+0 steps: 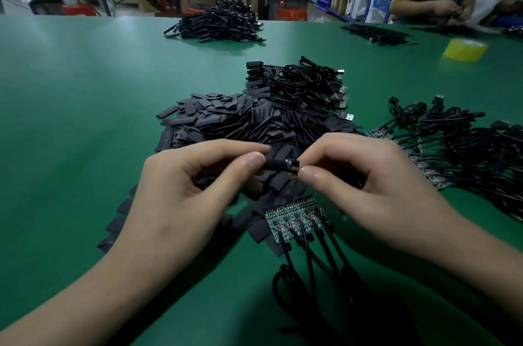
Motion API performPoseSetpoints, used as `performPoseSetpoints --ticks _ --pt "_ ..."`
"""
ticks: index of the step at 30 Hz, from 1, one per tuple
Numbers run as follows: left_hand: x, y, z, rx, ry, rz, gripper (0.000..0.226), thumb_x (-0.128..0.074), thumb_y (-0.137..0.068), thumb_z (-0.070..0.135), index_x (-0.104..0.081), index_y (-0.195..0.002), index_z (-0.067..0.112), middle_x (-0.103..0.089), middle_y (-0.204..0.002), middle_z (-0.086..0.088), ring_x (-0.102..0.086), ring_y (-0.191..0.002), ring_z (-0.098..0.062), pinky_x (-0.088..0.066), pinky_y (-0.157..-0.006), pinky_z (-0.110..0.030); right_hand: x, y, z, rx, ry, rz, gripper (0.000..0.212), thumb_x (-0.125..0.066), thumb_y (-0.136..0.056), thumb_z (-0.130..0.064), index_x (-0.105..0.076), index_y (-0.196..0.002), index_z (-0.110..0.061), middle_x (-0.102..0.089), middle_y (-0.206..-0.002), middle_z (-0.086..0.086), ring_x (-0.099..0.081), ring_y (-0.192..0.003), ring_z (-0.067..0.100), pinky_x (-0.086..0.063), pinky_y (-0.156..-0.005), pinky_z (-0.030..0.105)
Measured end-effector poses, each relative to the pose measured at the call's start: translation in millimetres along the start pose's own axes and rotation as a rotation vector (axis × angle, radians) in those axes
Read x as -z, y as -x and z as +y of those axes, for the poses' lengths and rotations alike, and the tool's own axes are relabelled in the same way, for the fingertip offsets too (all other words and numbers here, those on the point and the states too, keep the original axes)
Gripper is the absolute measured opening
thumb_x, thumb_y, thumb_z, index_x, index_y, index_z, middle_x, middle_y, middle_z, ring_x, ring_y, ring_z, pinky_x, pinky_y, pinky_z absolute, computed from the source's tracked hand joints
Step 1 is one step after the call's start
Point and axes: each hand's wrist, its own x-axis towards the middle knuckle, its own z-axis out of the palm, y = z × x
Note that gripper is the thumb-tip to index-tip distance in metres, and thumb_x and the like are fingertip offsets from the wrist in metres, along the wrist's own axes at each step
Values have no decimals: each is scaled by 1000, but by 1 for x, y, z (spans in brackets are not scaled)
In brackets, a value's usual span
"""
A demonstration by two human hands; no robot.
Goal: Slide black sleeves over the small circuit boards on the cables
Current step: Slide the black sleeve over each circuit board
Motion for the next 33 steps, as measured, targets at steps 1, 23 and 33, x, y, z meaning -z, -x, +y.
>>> performPoseSetpoints --ticks 1,23,33 --pt "0 0 0 22 17 -7 14 -71 -89 38 -78 -101 36 -78 -81 13 -75 -78 -4 -59 -75 -24 0 0 0 69 134 37 9 -63 -96 -26 -71 -91 -25 -63 -81 -17 -62 -78 3 -43 -70 17" --pt "6 -4 5 -36 102 -83 17 -72 -79 33 -80 -92 26 -78 -90 12 -73 -87 -5 -51 -80 -12 -7 1 2 -104 -276 -58 11 -69 -88 -33 -75 -80 -28 -65 -68 -13 -55 -62 1 -39 -59 14" --pt "9 -7 0 -122 -77 -204 25 -75 -78 36 -80 -101 27 -75 -95 15 -71 -90 -5 -48 -80 -12 0 1 2 160 155 25 19 -65 -94 -36 -77 -94 -22 -64 -86 -13 -63 -79 5 -48 -70 25"
